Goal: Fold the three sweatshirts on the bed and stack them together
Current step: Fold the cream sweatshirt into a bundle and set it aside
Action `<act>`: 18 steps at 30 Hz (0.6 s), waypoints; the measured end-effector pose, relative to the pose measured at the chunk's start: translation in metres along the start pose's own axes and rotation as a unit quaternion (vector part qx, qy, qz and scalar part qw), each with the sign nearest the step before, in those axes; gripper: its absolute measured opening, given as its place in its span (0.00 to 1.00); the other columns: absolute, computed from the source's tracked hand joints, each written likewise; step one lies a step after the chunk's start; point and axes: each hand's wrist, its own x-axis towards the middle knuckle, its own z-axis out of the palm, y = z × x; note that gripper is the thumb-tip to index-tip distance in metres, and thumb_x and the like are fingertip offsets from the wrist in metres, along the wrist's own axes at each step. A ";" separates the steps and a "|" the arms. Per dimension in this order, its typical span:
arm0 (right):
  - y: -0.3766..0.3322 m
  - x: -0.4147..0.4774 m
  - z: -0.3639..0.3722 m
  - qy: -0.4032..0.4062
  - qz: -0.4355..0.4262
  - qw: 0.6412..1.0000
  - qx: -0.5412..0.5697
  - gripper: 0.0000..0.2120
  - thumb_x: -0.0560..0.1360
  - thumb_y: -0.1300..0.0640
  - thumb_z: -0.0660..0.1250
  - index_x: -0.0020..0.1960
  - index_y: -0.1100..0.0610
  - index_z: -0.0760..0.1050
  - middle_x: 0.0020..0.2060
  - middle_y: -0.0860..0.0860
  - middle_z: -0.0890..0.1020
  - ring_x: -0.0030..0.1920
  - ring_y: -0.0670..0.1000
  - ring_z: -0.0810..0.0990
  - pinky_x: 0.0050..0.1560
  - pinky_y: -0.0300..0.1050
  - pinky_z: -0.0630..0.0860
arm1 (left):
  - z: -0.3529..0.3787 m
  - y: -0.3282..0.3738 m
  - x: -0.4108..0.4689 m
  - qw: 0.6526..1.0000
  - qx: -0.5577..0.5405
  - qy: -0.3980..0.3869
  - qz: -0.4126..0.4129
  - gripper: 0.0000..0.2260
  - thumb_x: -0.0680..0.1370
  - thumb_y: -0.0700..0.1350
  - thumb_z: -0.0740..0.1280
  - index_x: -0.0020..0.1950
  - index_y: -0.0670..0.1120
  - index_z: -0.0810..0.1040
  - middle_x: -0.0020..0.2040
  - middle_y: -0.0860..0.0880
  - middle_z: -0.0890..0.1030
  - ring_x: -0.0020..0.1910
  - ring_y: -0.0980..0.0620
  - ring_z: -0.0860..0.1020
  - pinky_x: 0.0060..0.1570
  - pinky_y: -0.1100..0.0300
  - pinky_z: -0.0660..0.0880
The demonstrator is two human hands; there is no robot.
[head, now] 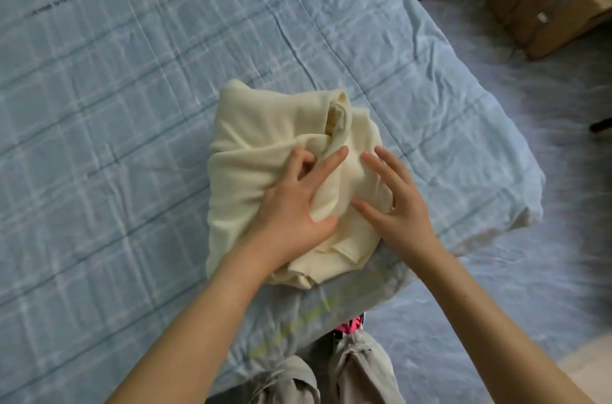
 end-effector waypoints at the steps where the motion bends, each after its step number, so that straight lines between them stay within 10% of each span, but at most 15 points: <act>1: -0.001 -0.001 -0.001 -0.005 0.006 1.000 0.010 0.33 0.71 0.63 0.77 0.73 0.52 0.72 0.75 0.46 0.66 0.75 0.39 0.62 0.71 0.31 0.60 | -0.001 -0.001 -0.002 1.000 -0.012 -0.003 0.000 0.42 0.66 0.50 0.75 0.74 0.70 0.59 0.59 0.59 0.63 0.46 0.60 0.72 0.50 0.67 0.73; 8: -0.012 -0.002 -0.010 -0.006 0.059 0.993 0.104 0.27 0.76 0.66 0.70 0.70 0.47 0.74 0.73 0.40 0.69 0.73 0.37 0.65 0.70 0.44 0.70 | -0.011 0.015 -0.007 0.996 -0.089 0.018 -0.027 0.28 0.80 0.45 0.62 0.79 0.57 0.59 0.64 0.56 0.72 0.47 0.57 0.80 0.47 0.64 0.77; 11: -0.019 -0.003 -0.021 0.016 0.091 0.982 0.165 0.22 0.79 0.61 0.66 0.67 0.39 0.75 0.69 0.36 0.74 0.69 0.35 0.70 0.59 0.30 0.73 | -0.030 0.017 -0.009 0.966 0.217 0.136 0.028 0.25 0.76 0.37 0.64 0.74 0.48 0.71 0.50 0.48 0.82 0.42 0.44 0.76 0.38 0.53 0.72; 14: -0.026 -0.005 -0.025 0.019 0.104 0.979 0.173 0.20 0.80 0.60 0.65 0.68 0.41 0.76 0.68 0.41 0.76 0.69 0.38 0.72 0.60 0.31 0.73 | -0.047 0.005 -0.002 0.926 0.318 0.203 0.029 0.24 0.71 0.43 0.71 0.67 0.52 0.75 0.57 0.48 0.78 0.52 0.42 0.68 0.50 0.47 0.64; 18: -0.043 -0.005 -0.027 0.037 0.100 0.984 0.143 0.20 0.80 0.62 0.64 0.68 0.44 0.76 0.68 0.42 0.76 0.65 0.34 0.73 0.59 0.29 0.73 | -0.058 -0.016 0.014 0.973 0.158 0.117 -0.120 0.45 0.62 0.68 0.71 0.77 0.58 0.61 0.79 0.45 0.55 0.77 0.39 0.53 0.73 0.36 0.53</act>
